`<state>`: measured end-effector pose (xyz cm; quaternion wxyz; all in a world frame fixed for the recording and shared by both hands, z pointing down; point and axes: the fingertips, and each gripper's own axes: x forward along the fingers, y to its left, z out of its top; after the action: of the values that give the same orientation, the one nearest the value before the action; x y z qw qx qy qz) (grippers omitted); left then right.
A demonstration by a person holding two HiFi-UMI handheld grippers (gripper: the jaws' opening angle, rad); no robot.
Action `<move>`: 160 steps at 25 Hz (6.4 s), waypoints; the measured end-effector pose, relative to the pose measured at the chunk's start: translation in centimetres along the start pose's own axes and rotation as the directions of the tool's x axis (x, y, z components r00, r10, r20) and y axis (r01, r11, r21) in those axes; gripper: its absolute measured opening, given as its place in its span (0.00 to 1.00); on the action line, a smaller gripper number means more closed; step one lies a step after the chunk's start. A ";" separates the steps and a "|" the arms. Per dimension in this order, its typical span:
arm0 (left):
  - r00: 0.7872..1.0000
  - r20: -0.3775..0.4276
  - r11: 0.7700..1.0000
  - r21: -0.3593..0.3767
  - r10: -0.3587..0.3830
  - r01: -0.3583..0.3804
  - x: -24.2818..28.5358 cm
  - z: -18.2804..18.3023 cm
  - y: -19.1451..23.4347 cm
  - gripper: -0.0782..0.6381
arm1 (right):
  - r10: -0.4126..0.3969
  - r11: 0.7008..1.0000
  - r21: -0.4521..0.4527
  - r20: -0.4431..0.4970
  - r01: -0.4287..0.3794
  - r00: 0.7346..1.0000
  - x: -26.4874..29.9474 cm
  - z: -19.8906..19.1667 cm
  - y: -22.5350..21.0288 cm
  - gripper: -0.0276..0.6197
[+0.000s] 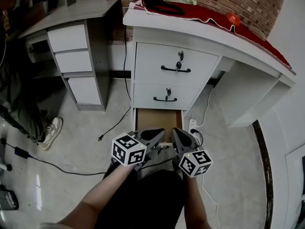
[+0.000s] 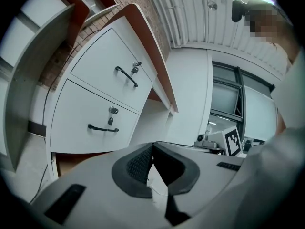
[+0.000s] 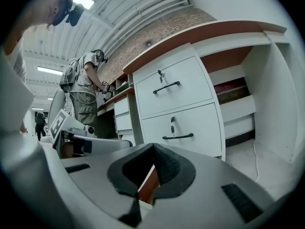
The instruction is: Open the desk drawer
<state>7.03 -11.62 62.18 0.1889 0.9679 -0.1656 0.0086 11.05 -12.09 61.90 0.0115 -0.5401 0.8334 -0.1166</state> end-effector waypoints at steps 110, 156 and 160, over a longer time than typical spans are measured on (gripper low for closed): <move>0.930 0.200 0.476 -0.879 0.307 0.032 1.3 19.2 3.8 0.13 | -0.011 0.560 0.828 0.049 -0.035 0.999 4.4 17.8 -4.2 0.08; 0.889 0.240 0.419 -0.906 0.391 0.060 4.3 19.0 8.8 0.17 | -0.052 0.345 0.936 0.097 -0.073 0.994 10.2 16.8 -6.3 0.11; 0.888 0.237 0.410 -0.910 0.393 0.062 3.7 18.6 7.8 0.17 | -0.054 0.345 0.936 0.095 -0.071 0.994 9.1 16.6 -5.6 0.11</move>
<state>7.17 -26.42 48.04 0.6334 0.6705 -0.2780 -0.2683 14.71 -25.53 47.92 0.3646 -0.4374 0.6174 -0.5428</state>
